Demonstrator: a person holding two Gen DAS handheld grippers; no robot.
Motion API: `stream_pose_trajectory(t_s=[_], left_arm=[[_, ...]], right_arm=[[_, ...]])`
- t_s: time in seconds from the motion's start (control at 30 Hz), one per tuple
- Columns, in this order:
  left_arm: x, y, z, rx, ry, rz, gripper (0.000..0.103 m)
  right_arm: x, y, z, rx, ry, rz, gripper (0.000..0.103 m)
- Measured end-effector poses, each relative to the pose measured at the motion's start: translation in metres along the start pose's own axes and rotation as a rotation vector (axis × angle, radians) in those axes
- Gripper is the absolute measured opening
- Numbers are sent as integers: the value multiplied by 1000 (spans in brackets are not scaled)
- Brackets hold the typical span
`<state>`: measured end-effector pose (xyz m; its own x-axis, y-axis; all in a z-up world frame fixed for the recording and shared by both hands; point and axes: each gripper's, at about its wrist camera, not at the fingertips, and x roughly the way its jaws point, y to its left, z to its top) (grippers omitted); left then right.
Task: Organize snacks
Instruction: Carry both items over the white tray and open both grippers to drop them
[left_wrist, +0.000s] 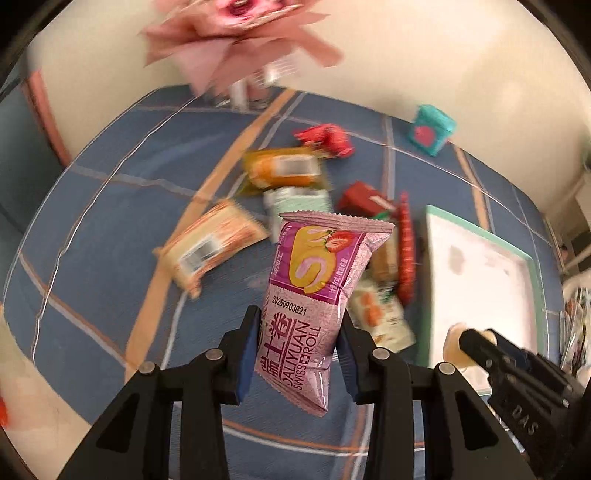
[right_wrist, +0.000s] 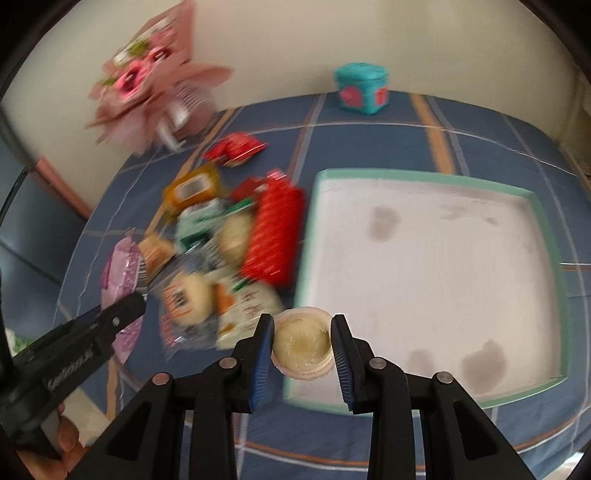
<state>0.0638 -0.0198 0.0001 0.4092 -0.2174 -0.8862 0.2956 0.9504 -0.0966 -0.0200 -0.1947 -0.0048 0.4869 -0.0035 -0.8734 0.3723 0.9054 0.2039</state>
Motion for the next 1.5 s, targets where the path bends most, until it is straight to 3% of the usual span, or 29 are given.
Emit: stream_pose_trajectory(t_s=[0.4, 0.7, 1.0, 1.33, 1.5], left_arm=[[22, -122, 21, 220, -2, -88, 41], [65, -180, 33, 303, 39, -109, 41], [96, -204, 37, 327, 67, -113, 41], [106, -206, 38, 331, 86, -103, 42], [98, -206, 41, 317, 90, -106, 51]], right_arm=[[2, -84, 33, 161, -32, -106, 34], [19, -136, 55, 244, -35, -156, 34], [38, -165, 67, 291, -21, -183, 34], [42, -168, 70, 297, -11, -183, 34], [34, -166, 72, 293, -28, -183, 35]])
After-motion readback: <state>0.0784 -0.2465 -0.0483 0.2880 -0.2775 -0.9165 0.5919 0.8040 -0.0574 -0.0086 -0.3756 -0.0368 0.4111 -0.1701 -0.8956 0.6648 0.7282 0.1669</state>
